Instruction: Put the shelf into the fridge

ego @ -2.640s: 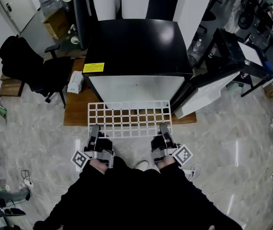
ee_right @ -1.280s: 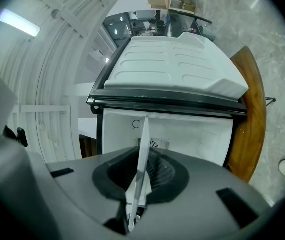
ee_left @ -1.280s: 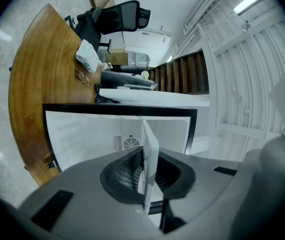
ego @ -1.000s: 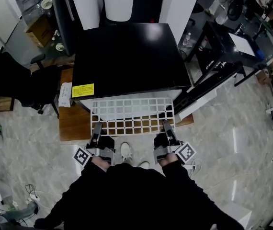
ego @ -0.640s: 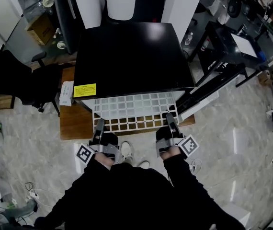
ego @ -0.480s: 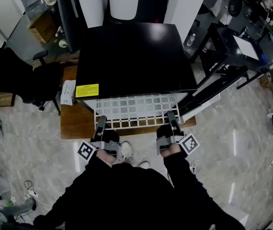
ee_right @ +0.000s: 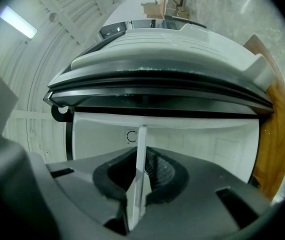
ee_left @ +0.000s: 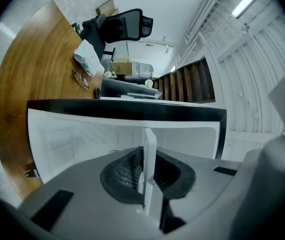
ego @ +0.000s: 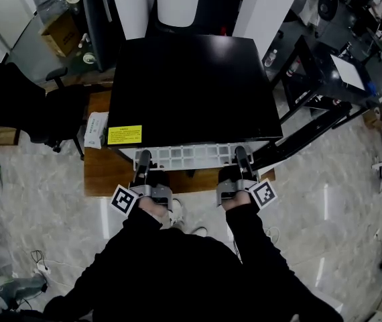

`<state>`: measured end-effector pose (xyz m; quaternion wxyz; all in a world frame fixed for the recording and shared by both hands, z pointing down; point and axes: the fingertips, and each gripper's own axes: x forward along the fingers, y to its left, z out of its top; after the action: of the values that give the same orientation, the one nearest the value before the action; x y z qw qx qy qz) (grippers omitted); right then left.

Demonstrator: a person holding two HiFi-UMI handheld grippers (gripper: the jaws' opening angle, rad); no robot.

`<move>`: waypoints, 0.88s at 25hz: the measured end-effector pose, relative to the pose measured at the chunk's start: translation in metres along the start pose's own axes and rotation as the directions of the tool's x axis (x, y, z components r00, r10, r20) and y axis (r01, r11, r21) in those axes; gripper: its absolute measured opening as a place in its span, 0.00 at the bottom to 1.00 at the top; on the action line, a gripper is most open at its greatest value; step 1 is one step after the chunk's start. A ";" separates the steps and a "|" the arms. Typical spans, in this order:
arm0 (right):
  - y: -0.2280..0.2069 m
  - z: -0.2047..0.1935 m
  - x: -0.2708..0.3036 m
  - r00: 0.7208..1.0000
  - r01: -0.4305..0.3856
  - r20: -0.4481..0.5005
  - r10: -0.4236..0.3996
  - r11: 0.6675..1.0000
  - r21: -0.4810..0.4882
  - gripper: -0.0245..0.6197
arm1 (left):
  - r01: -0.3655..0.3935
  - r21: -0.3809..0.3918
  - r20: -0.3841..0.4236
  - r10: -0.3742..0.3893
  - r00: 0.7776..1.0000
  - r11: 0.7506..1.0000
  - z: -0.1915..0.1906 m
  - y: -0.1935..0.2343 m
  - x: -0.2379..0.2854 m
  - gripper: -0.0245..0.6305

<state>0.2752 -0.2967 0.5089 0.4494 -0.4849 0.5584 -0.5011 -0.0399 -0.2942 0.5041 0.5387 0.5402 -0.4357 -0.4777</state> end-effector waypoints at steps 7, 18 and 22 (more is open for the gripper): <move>-0.002 0.000 0.033 0.999 -0.003 0.048 0.002 1.000 0.015 0.09 | -0.007 0.003 0.044 0.007 0.999 1.000 0.009 0.003 0.031 0.08; -0.003 0.004 0.074 0.995 -0.001 0.102 -0.001 1.000 0.021 0.09 | -0.002 0.008 0.094 0.001 0.996 1.000 0.018 0.005 0.071 0.08; -0.001 0.003 0.082 0.993 -0.007 0.121 0.004 1.000 0.023 0.09 | 0.007 0.014 0.107 -0.008 0.994 1.000 0.020 0.003 0.077 0.09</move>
<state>0.2681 -0.3788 0.5087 0.4893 -0.5075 0.5258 -0.4760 -0.0467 -0.3739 0.5045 0.5091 0.5190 -0.4651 -0.5051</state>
